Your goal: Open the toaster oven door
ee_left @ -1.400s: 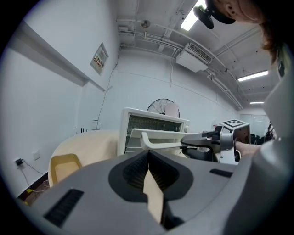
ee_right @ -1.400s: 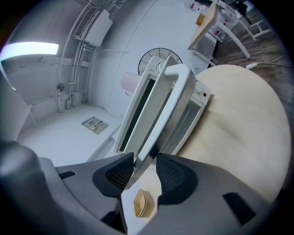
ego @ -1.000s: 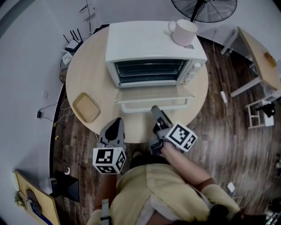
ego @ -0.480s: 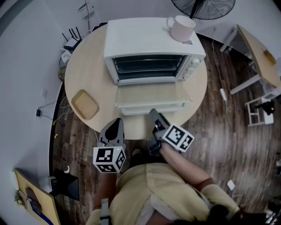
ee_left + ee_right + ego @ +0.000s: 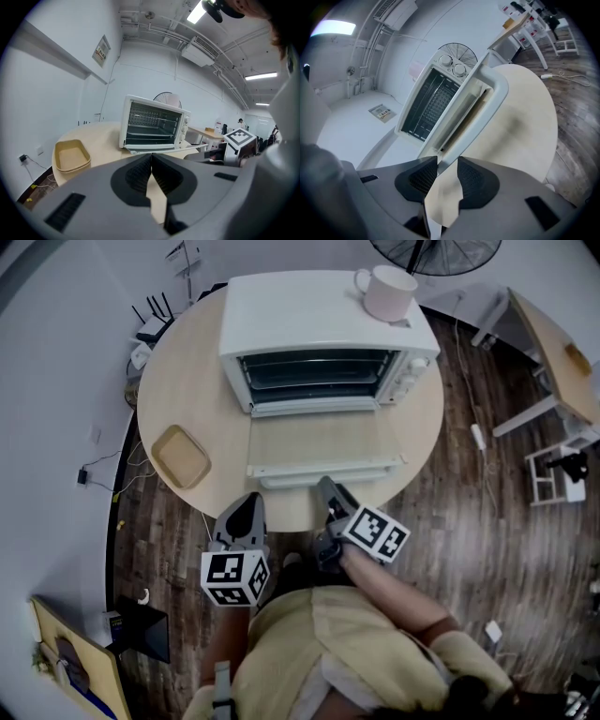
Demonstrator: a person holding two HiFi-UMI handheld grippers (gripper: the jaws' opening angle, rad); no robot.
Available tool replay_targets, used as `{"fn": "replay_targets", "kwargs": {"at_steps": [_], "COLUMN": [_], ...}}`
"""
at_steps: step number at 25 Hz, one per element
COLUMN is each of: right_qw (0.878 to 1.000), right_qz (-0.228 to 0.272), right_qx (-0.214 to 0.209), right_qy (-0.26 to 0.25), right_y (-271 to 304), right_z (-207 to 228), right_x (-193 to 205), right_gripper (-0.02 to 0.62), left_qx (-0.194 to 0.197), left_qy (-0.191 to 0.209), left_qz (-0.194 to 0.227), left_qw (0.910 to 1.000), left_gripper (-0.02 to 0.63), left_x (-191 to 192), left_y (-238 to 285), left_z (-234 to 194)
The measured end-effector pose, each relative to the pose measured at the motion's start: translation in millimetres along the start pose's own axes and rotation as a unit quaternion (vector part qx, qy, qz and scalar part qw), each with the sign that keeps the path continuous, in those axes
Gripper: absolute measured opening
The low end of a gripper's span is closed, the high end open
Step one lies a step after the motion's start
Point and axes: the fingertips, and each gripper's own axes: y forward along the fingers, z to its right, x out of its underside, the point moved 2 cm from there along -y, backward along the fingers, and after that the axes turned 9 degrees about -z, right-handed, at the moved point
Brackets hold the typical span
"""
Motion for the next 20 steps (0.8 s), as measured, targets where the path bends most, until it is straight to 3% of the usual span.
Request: {"fn": "replay_targets", "kwargs": {"at_steps": [20], "right_qw": [0.999], "right_qz": [-0.028], "right_qx": [0.038], "right_qy": [0.009], "right_y": [12], "right_z": [37], "right_x": [21], "right_gripper": [0.132], "left_qx": [-0.002], "left_qy": [-0.006], "left_qz": [-0.025], "left_qw": [0.9997], "left_gripper": [0.003], "left_x": [19], "left_y": [10], "left_z": [2]}}
